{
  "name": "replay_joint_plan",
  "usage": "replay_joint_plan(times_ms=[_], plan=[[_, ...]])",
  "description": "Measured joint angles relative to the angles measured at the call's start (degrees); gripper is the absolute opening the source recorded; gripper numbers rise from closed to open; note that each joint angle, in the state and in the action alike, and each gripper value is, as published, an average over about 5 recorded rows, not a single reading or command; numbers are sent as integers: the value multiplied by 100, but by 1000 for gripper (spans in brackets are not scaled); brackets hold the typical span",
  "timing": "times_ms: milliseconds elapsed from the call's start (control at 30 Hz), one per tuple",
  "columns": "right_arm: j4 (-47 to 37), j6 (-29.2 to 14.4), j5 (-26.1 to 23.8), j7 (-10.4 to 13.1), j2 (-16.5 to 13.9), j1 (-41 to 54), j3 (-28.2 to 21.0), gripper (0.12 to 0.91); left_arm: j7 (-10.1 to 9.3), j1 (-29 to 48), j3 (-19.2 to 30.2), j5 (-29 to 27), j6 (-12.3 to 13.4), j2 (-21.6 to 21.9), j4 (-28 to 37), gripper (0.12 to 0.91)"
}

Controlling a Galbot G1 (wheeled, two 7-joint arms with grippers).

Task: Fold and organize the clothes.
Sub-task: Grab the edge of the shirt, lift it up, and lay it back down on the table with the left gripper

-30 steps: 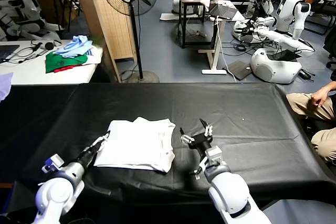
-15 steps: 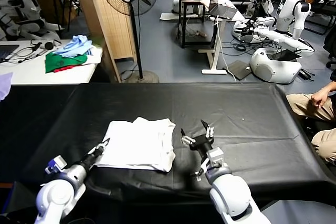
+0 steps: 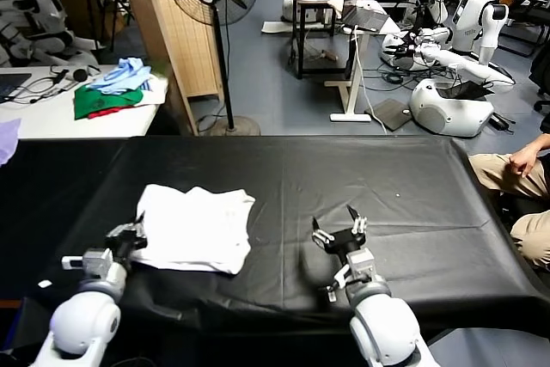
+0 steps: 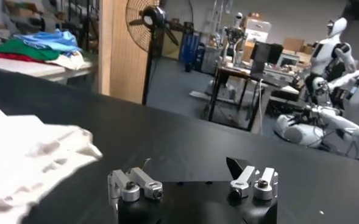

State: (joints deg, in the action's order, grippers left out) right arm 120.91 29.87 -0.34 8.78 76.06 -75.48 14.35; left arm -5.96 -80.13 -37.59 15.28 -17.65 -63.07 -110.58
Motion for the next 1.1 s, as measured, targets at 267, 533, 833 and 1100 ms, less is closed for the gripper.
replay_joint_plan(times_ms=[267, 533, 833, 1100], plan=[[73, 27, 10, 5, -16, -74, 71, 798, -16, -330, -462, -1591, 536, 950, 171, 142], [65, 58, 20, -6, -20, -107, 104, 798, -137, -667, -835, -1962, 294, 1671, -316, 142], [89, 18, 15, -27, -9, -303, 218, 798, -55, -577, 110, -298, -62, 1056, -1170, 142], [230, 63, 179, -97, -110, -504, 187, 798, -9, 61, 1483, 209, 40, 24, -1055, 142]])
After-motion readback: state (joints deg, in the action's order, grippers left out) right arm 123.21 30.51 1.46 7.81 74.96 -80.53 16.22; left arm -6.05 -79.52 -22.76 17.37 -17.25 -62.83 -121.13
